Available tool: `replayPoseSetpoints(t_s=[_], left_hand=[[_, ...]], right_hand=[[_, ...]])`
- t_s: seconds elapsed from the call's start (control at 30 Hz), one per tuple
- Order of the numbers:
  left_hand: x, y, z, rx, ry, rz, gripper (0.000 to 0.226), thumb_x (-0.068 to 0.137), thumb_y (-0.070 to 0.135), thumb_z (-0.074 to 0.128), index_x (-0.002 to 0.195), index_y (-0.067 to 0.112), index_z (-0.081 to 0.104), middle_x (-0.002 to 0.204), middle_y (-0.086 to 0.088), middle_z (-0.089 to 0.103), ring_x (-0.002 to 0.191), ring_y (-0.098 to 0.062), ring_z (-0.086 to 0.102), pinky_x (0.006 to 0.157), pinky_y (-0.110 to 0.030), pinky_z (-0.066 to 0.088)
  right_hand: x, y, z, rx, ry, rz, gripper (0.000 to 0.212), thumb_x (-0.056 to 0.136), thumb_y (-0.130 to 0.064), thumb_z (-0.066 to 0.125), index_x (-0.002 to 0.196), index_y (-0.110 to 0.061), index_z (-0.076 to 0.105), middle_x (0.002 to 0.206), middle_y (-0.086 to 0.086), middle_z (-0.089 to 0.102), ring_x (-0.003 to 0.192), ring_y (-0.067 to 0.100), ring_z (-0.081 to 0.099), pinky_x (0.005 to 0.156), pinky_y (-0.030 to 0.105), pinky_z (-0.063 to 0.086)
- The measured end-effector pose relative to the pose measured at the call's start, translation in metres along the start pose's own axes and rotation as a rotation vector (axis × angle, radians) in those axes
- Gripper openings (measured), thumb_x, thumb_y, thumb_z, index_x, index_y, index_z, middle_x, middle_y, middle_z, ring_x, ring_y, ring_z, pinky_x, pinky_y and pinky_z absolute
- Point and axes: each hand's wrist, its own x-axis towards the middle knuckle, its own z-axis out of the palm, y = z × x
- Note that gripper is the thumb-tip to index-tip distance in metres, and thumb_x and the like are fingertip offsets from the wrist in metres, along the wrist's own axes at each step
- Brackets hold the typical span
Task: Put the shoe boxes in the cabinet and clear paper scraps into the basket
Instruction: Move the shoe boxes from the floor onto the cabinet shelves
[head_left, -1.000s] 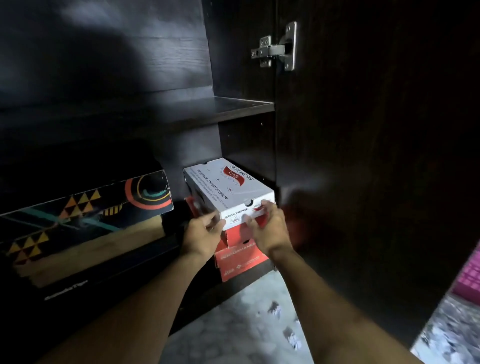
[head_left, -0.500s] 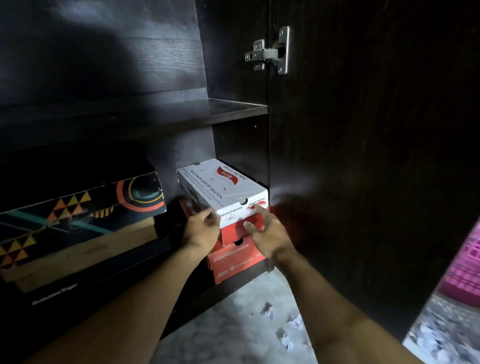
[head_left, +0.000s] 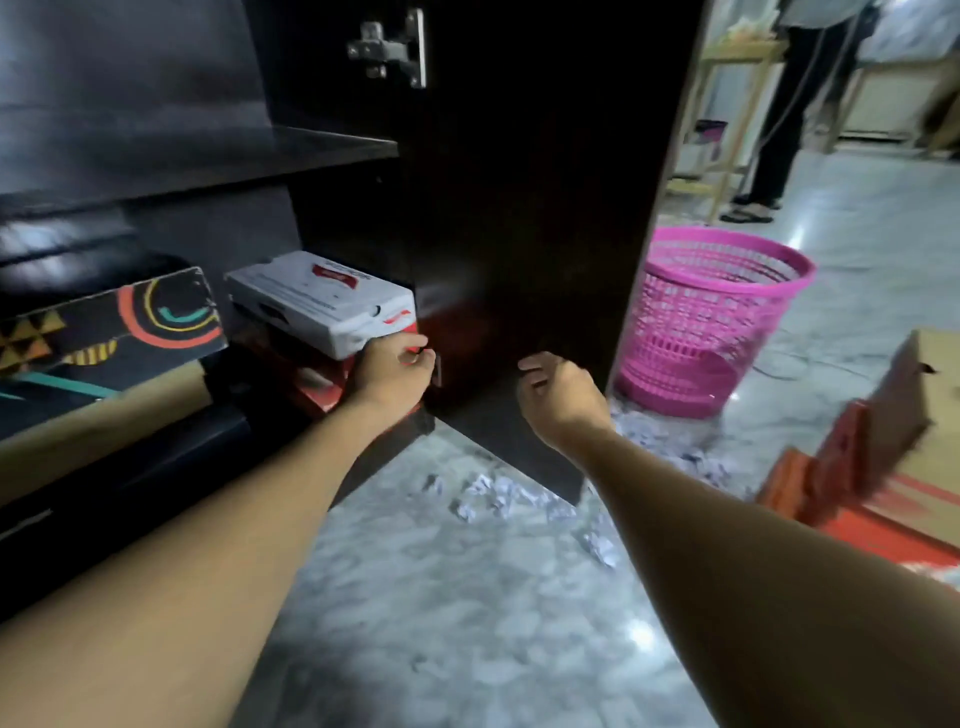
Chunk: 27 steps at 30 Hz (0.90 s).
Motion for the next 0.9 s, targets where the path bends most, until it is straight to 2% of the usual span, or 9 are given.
replayPoseSetpoints(t_s=[0.13,0.23,0.37,0.47,0.53,0.6,0.67,0.77,0.9], left_hand=[[-0.042,0.027,0.042,-0.09,-0.152,0.062,0.022,0.09,0.007,0.059,0.109,0.004,0.071,0.103,-0.012,0.072,0.099,-0.02,0.066,0.084,-0.02,0.045],[-0.08,0.05,0.084,-0.144,-0.265,0.083,0.018,0.09,0.015,0.058,0.1,0.015,0.074,0.093,-0.006,0.073,0.09,-0.017,0.067,0.083,-0.027,0.052],[-0.134,0.079,0.148,-0.156,-0.47,0.117,0.013,0.091,0.015,0.058,0.09,0.019,0.07,0.085,-0.009,0.068,0.081,-0.018,0.061,0.069,-0.023,0.041],[-0.162,0.101,0.191,-0.038,-0.703,0.096,0.006,0.093,0.026,0.058,0.094,0.025,0.063,0.089,-0.003,0.059,0.087,-0.02,0.057,0.077,-0.03,0.046],[-0.173,0.11,0.223,0.026,-0.809,0.027,0.023,0.094,0.036,0.056,0.112,0.023,0.062,0.107,0.0,0.058,0.104,-0.022,0.057,0.095,-0.037,0.049],[-0.186,0.112,0.257,0.056,-0.831,-0.034,0.048,0.095,0.041,0.056,0.136,0.017,0.05,0.13,0.0,0.054,0.111,-0.022,0.055,0.099,-0.035,0.046],[-0.201,0.105,0.289,0.06,-0.832,-0.096,0.051,0.095,0.041,0.055,0.138,0.015,0.046,0.125,-0.002,0.052,0.108,-0.024,0.054,0.096,-0.034,0.045],[-0.216,0.087,0.33,0.027,-0.784,-0.217,0.063,0.088,0.049,0.059,0.138,0.017,0.038,0.129,0.001,0.051,0.119,-0.03,0.054,0.101,-0.04,0.044],[-0.219,0.063,0.377,-0.044,-0.667,-0.27,0.085,0.071,0.06,0.061,0.142,0.024,0.031,0.139,-0.01,0.05,0.122,-0.035,0.053,0.103,-0.051,0.043]], right_hand=[[-0.069,0.04,-0.043,0.037,0.1,0.184,0.03,0.087,-0.021,0.053,0.112,-0.023,0.069,0.106,0.002,0.074,0.1,0.022,0.068,0.09,0.034,0.053],[-0.122,0.073,-0.075,0.006,0.171,0.277,0.029,0.087,-0.021,0.054,0.112,-0.025,0.069,0.101,0.001,0.075,0.097,0.022,0.069,0.088,0.035,0.054],[-0.185,0.127,-0.116,-0.006,0.286,0.391,0.026,0.089,-0.022,0.056,0.112,-0.022,0.068,0.107,0.005,0.074,0.098,0.025,0.069,0.085,0.034,0.053],[-0.223,0.176,-0.139,-0.001,0.311,0.536,0.031,0.091,-0.025,0.056,0.121,-0.019,0.063,0.117,0.005,0.069,0.102,0.025,0.067,0.087,0.034,0.052],[-0.243,0.213,-0.149,0.011,0.313,0.659,0.043,0.093,-0.031,0.057,0.134,-0.016,0.054,0.13,0.01,0.06,0.114,0.029,0.061,0.095,0.036,0.049],[-0.257,0.25,-0.157,0.018,0.338,0.783,0.056,0.093,-0.039,0.058,0.142,-0.016,0.044,0.139,0.016,0.05,0.126,0.033,0.05,0.105,0.041,0.043],[-0.266,0.284,-0.165,0.041,0.369,0.874,0.067,0.093,-0.045,0.059,0.147,-0.016,0.035,0.143,0.02,0.039,0.134,0.037,0.039,0.111,0.043,0.035],[-0.27,0.323,-0.182,0.104,0.458,0.924,0.078,0.091,-0.043,0.061,0.152,-0.013,0.023,0.15,0.024,0.024,0.14,0.038,0.027,0.116,0.042,0.026],[-0.258,0.367,-0.201,0.161,0.53,0.951,0.086,0.087,-0.048,0.063,0.154,-0.019,0.018,0.152,0.021,0.028,0.141,0.039,0.027,0.116,0.046,0.023]])
